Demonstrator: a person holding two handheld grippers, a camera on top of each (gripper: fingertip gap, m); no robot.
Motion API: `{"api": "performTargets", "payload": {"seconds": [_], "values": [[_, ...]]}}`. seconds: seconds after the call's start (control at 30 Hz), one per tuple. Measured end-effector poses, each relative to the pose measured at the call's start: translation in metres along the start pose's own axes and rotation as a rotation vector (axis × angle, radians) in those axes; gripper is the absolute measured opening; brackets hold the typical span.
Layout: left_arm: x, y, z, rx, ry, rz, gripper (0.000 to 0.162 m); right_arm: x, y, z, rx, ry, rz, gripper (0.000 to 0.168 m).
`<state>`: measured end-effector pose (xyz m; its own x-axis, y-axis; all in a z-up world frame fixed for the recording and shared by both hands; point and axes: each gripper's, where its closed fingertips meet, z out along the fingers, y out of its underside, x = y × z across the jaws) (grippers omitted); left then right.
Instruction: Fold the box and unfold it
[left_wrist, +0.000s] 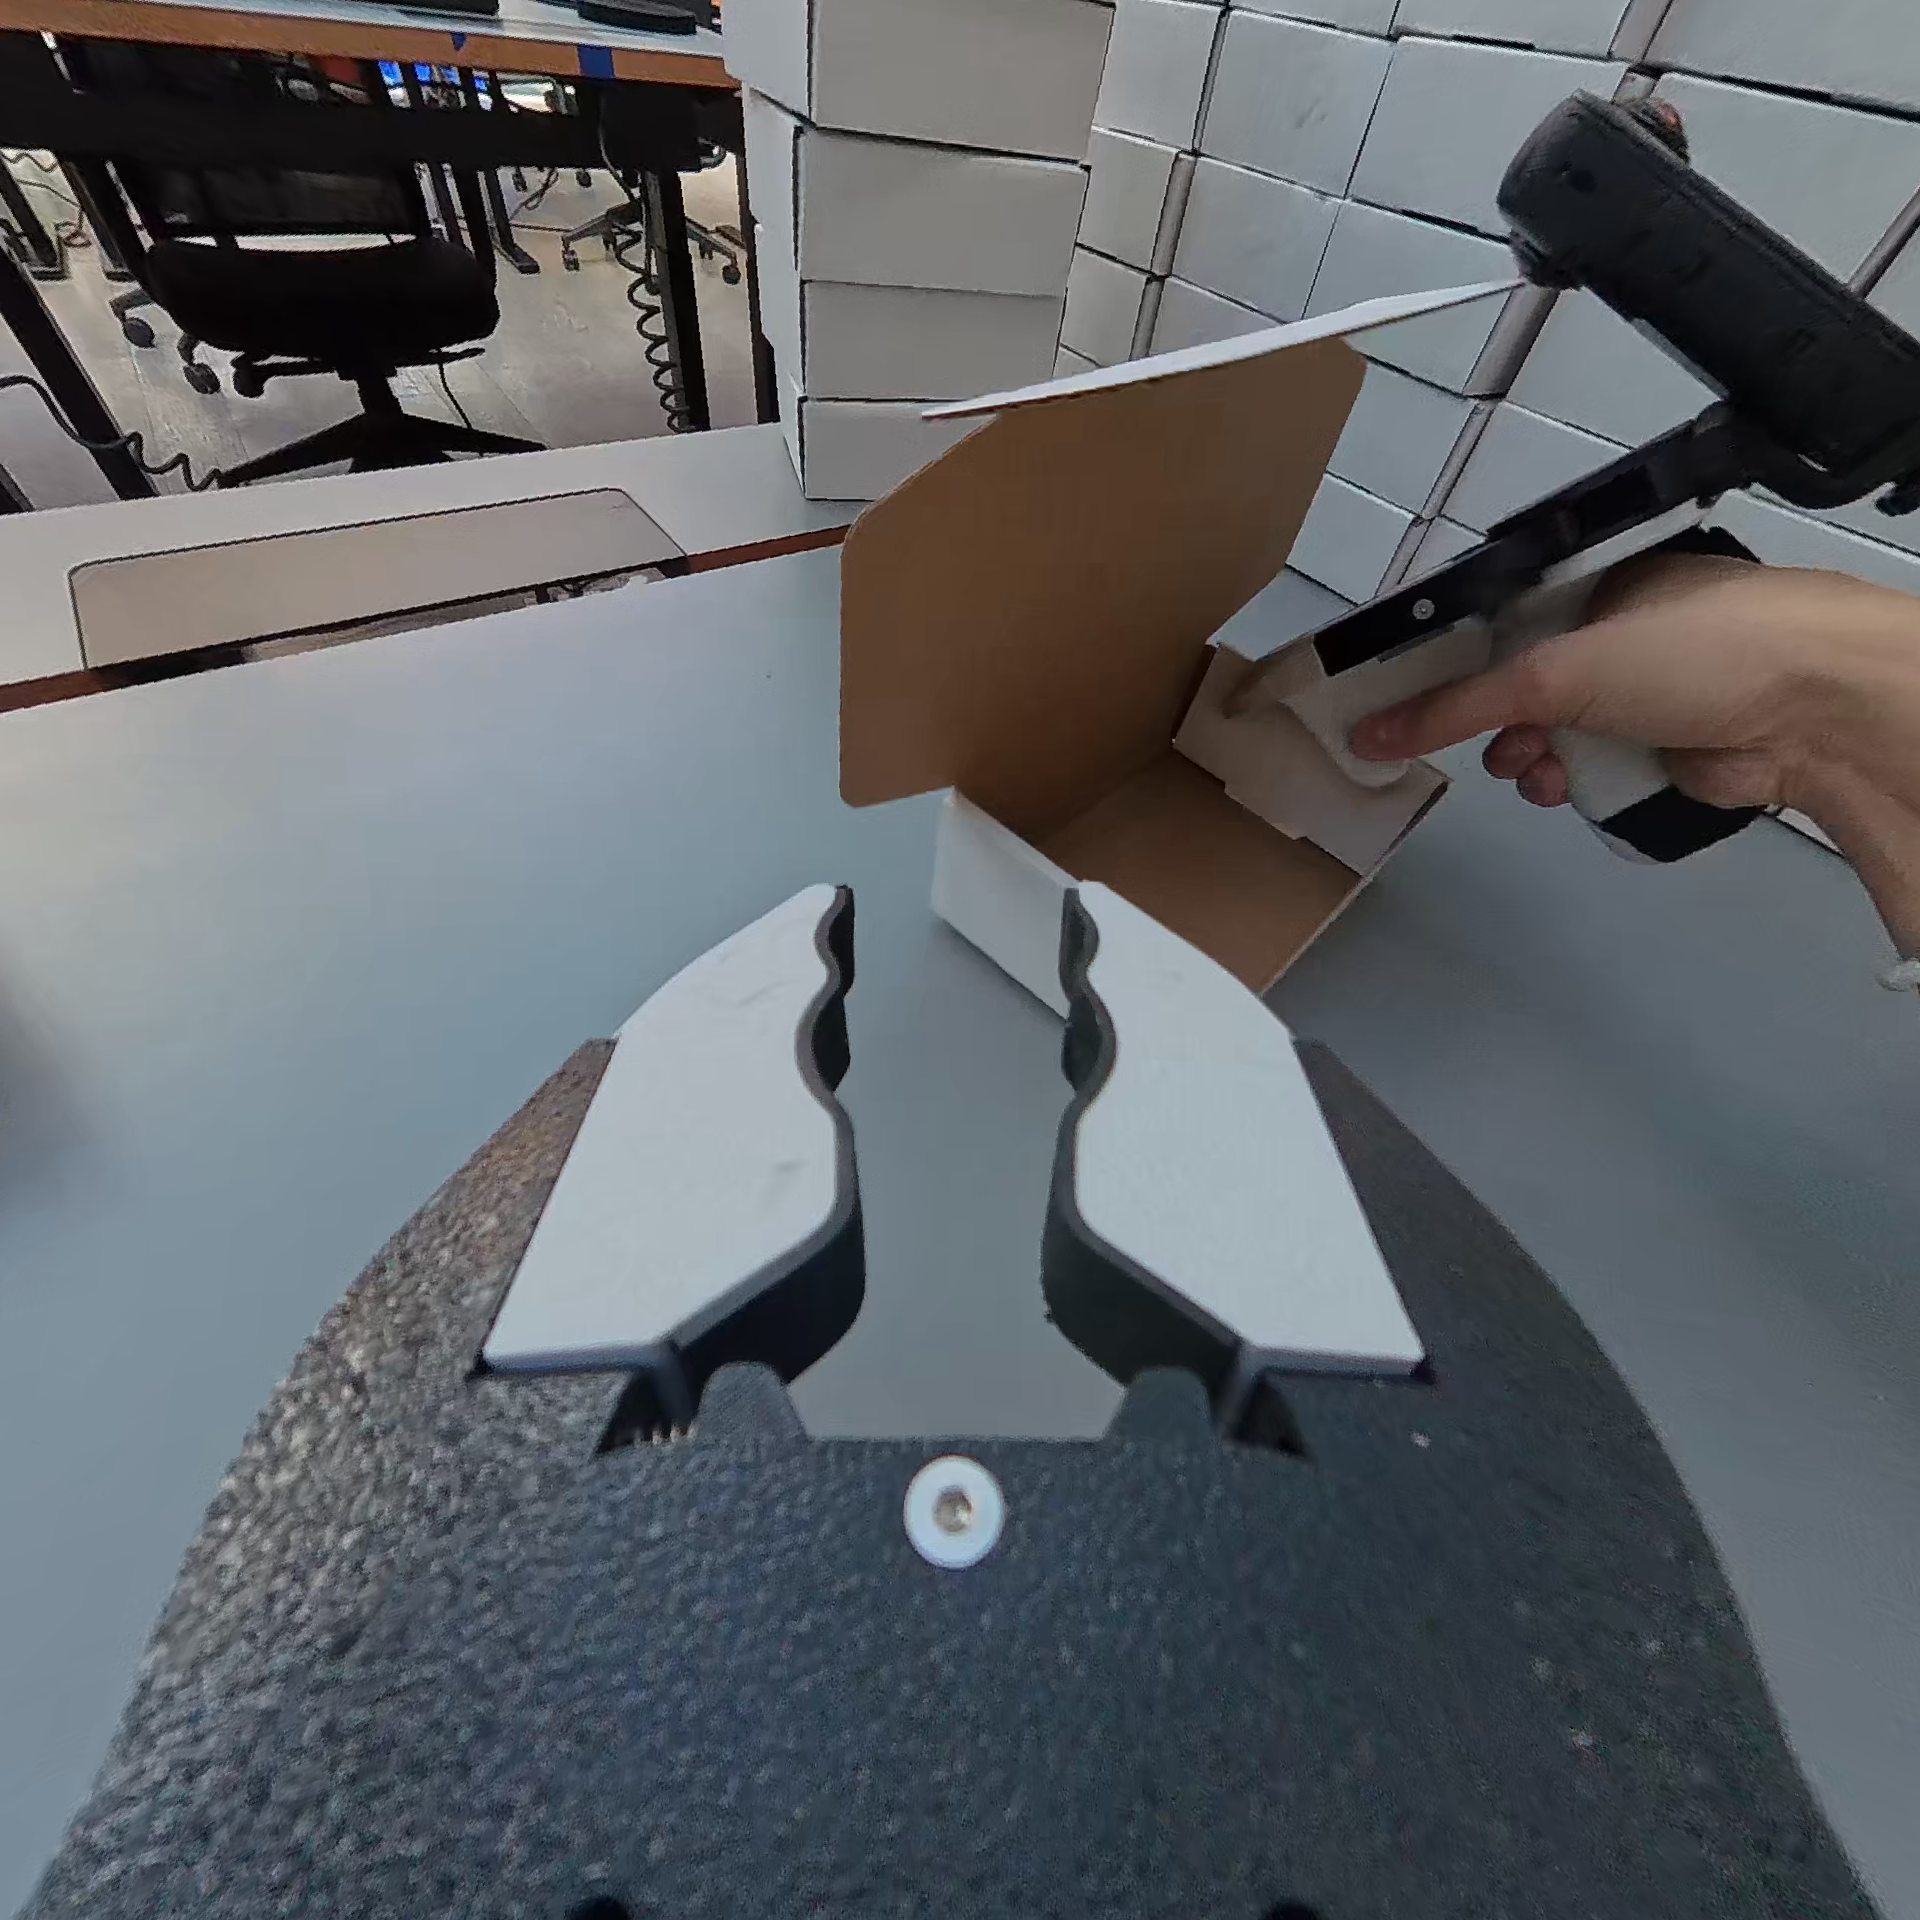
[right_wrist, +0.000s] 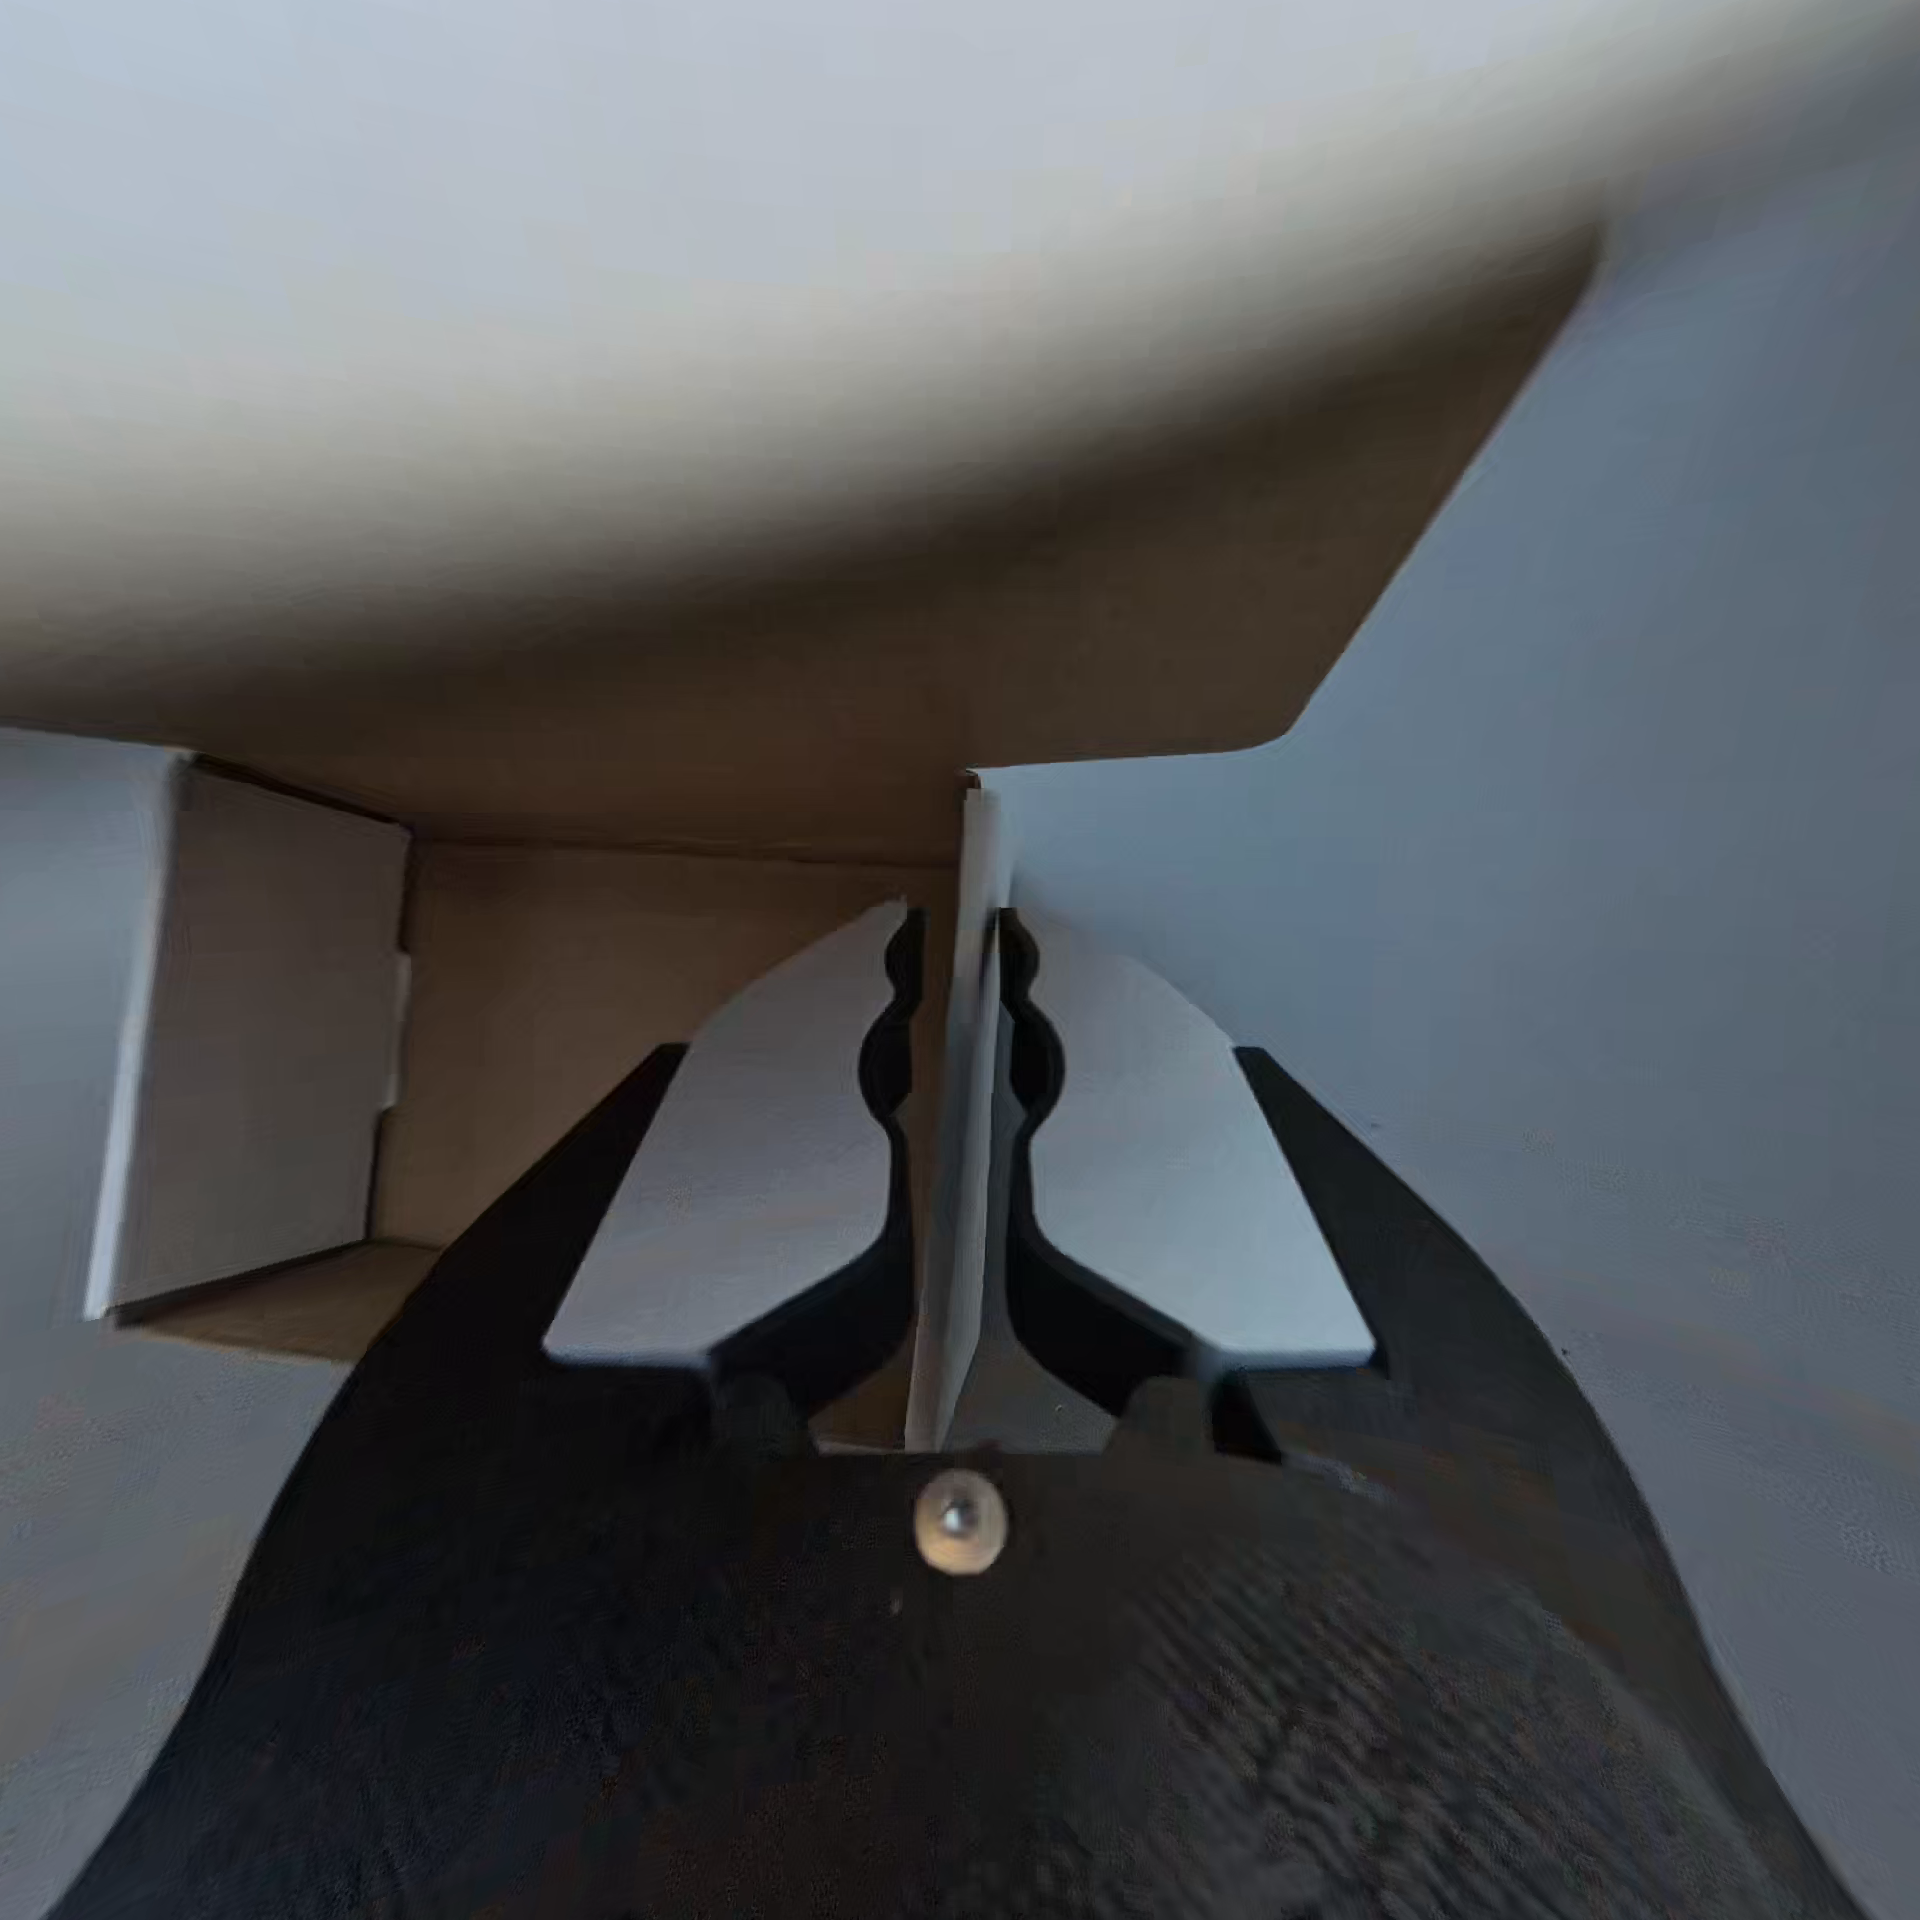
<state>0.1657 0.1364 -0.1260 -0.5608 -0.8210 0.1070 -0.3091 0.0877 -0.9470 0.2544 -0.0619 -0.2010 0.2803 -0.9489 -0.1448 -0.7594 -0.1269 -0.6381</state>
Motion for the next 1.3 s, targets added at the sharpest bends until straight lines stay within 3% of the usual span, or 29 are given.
{"api": "performTargets", "payload": {"seconds": [0.07,0.23,0.37,0.53,0.77,1.03,1.17,1.3], "values": [[-0.001,-0.008,0.009,0.02,0.012,0.038,0.04,-0.01,-0.002,-0.009,0.034,-0.094,-0.026,0.042],[-0.014,-0.03,0.025,0.085,0.069,0.174,0.045,-0.003,-0.013,-0.046,0.189,-0.25,-0.219,0.076],[-0.023,-0.045,0.037,0.118,0.196,0.191,0.046,0.006,-0.042,-0.061,0.378,-0.429,-0.433,0.082],[-0.024,-0.044,0.052,0.075,0.335,0.232,0.045,0.014,-0.084,-0.075,0.556,-0.626,-0.501,0.065],[-0.016,-0.038,0.074,0.001,0.461,0.295,0.038,0.006,-0.084,-0.07,0.493,-0.874,-0.63,0.049],[-0.015,-0.048,0.076,-0.019,0.606,0.21,0.015,0.008,-0.076,-0.062,0.423,-0.947,-0.715,0.03],[-0.014,-0.041,0.076,-0.057,0.654,0.204,0.012,0.009,-0.081,-0.058,0.431,-0.967,-0.703,0.028],[-0.014,-0.035,0.077,-0.083,0.677,0.225,0.001,0.01,-0.08,-0.051,0.404,-0.958,-0.75,0.007]]}}
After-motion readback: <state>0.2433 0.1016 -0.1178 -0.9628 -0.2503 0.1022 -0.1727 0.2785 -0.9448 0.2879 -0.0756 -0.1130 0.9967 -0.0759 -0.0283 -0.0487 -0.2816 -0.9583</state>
